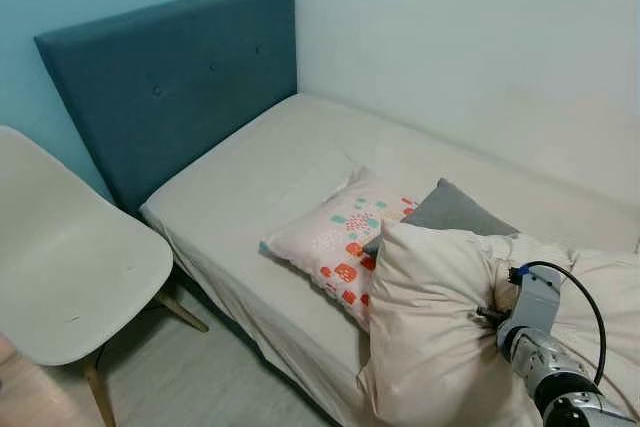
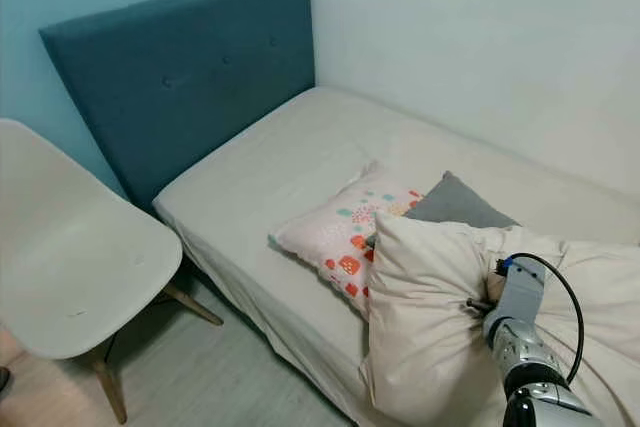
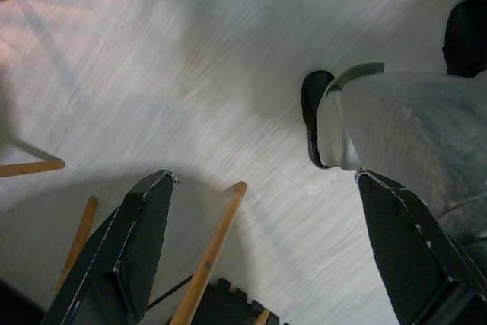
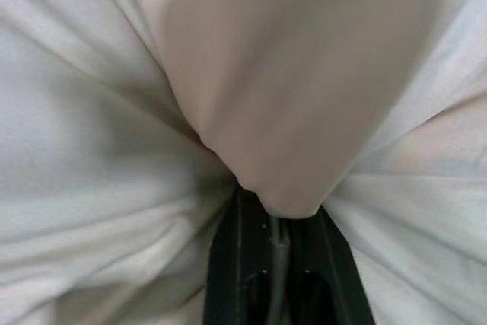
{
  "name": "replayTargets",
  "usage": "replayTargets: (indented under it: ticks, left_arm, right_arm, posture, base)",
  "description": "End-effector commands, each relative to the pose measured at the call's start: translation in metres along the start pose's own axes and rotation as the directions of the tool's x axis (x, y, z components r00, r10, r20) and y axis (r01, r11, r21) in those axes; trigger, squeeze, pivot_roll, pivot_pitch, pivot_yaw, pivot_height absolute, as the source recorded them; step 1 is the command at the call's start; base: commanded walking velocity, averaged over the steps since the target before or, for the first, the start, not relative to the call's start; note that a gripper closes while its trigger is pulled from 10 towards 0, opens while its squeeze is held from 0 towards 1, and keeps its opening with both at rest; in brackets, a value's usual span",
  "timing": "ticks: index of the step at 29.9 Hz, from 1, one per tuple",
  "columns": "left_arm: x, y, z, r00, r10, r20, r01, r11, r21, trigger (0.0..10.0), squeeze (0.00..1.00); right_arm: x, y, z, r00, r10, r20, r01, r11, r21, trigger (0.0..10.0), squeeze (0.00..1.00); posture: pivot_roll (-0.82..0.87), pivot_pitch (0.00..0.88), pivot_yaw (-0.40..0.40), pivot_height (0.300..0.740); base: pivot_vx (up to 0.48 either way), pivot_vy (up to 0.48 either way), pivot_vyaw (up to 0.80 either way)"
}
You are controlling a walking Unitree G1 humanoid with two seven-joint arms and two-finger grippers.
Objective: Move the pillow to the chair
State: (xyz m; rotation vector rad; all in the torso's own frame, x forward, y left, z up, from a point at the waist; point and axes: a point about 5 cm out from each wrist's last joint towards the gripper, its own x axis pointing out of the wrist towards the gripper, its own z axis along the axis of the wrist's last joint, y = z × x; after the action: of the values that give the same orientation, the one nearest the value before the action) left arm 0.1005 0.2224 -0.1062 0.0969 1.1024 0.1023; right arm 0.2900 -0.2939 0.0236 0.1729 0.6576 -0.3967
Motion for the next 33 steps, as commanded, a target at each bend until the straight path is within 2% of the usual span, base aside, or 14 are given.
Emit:
replayTargets:
  ticks: [1, 6, 13, 14, 16, 19, 20, 21, 22, 24, 25, 28, 30, 33]
  left_arm:
    - [-0.001, 0.001, -0.003, 1.000, 0.001, -0.008, -0.001, 1.000, -0.018, 10.0, 0.00]
    - [0.001, 0.000, 0.003, 1.000, 0.005, 0.009, -0.004, 0.999, -0.032, 10.0, 0.00]
    - [0.005, 0.004, 0.025, 0.997, 0.042, 0.057, -0.036, 0.995, -0.094, 10.0, 0.00]
    - [0.007, 0.006, 0.039, 0.994, 0.059, 0.090, -0.048, 0.991, -0.129, 10.0, 0.00]
    - [0.007, 0.006, 0.039, 0.994, 0.059, 0.090, -0.048, 0.991, -0.129, 10.0, 0.00]
    - [0.009, 0.006, 0.057, 0.989, 0.068, 0.132, -0.046, 0.986, -0.159, 10.0, 0.00]
    - [0.009, 0.006, 0.057, 0.989, 0.068, 0.132, -0.046, 0.986, -0.159, 10.0, 0.00]
    - [0.010, 0.004, 0.065, 0.986, 0.070, 0.149, -0.044, 0.984, -0.171, 10.0, 0.00]
    - [0.010, 0.004, 0.065, 0.986, 0.070, 0.149, -0.044, 0.984, -0.171, 10.0, 0.00]
    - [0.011, 0.001, 0.077, 0.981, 0.079, 0.175, -0.041, 0.976, -0.212, 10.0, 0.00]
    - [0.011, 0.001, 0.077, 0.981, 0.079, 0.175, -0.041, 0.976, -0.212, 10.0, 0.00]
    - [0.011, -0.002, 0.083, 0.980, 0.080, 0.184, -0.037, 0.973, -0.228, 10.0, 0.00]
    - [0.011, -0.006, 0.086, 0.979, 0.078, 0.189, -0.033, 0.972, -0.233, 10.0, 0.00]
    - [0.012, -0.007, 0.087, 0.979, 0.078, 0.190, -0.031, 0.971, -0.238, 10.0, 0.00]
  right_arm:
    - [-0.002, 0.001, -0.038, 0.987, 0.012, -0.163, -0.008, 1.000, 0.026, 0.0, 0.00]
    - [0.000, 0.011, -0.024, 0.992, 0.077, -0.102, -0.072, 0.996, 0.054, 0.0, 0.00]
    - [-0.001, 0.027, 0.041, 0.961, 0.202, 0.191, -0.240, 0.949, 0.205, 0.0, 0.00]
    - [-0.011, 0.030, 0.093, 0.887, 0.236, 0.397, -0.347, 0.908, 0.235, 0.0, 0.00]
    - [-0.011, 0.030, 0.093, 0.887, 0.236, 0.397, -0.347, 0.908, 0.235, 0.0, 0.00]
    - [-0.034, 0.042, 0.159, 0.726, 0.300, 0.618, -0.502, 0.846, 0.179, 0.0, 0.00]
    - [-0.034, 0.042, 0.159, 0.726, 0.300, 0.618, -0.502, 0.846, 0.179, 0.0, 0.00]
    - [-0.048, 0.051, 0.186, 0.643, 0.332, 0.690, -0.558, 0.821, 0.125, 0.0, 0.00]
    - [-0.048, 0.051, 0.186, 0.643, 0.332, 0.690, -0.558, 0.821, 0.125, 0.0, 0.00]
    - [-0.082, 0.075, 0.230, 0.465, 0.407, 0.786, -0.628, 0.778, -0.031, 0.0, 0.00]
    - [-0.082, 0.075, 0.230, 0.465, 0.407, 0.786, -0.628, 0.778, -0.031, 0.0, 0.00]
    - [-0.103, 0.093, 0.249, 0.355, 0.465, 0.811, -0.653, 0.745, -0.141, 0.0, 0.00]
    - [-0.125, 0.119, 0.260, 0.230, 0.541, 0.809, -0.688, 0.678, -0.258, 0.0, 0.00]
    - [-0.136, 0.130, 0.263, 0.169, 0.574, 0.801, -0.703, 0.640, -0.310, 0.0, 0.00]
  posture:
    - [-0.09, 0.144, 0.039, 0.740]
    - [-0.09, 0.126, 0.034, 0.740]
    - [-0.10, 0.079, 0.032, 0.740]
    - [-0.12, 0.052, 0.036, 0.740]
    - [-0.12, 0.052, 0.036, 0.740]
    - [-0.14, 0.031, 0.033, 0.740]
    - [-0.14, 0.031, 0.033, 0.740]
    - [-0.14, 0.022, 0.026, 0.740]
    - [-0.14, 0.022, 0.026, 0.740]
    - [-0.15, 0.003, 0.013, 0.740]
    - [-0.15, 0.003, 0.013, 0.740]
    - [-0.15, 0.000, 0.004, 0.740]
    - [-0.15, 0.000, -0.003, 0.740]
    - [-0.15, 0.000, -0.005, 0.740]
  base:
    - [0.000, 0.000, 0.00]
    - [0.000, 0.000, 0.00]
    - [0.000, 0.000, 0.00]
    - [0.000, 0.000, 0.00]
    - [0.000, 0.000, 0.00]
    - [0.000, 0.000, 0.00]
    - [0.000, 0.000, 0.00]
    - [0.000, 0.000, 0.00]
    - [0.000, 0.000, 0.00]
    - [0.000, 0.000, 0.00]
    - [0.000, 0.000, 0.00]
    - [0.000, 0.000, 0.00]
    - [0.000, 0.000, 0.40]
    - [0.000, 0.000, 0.80]
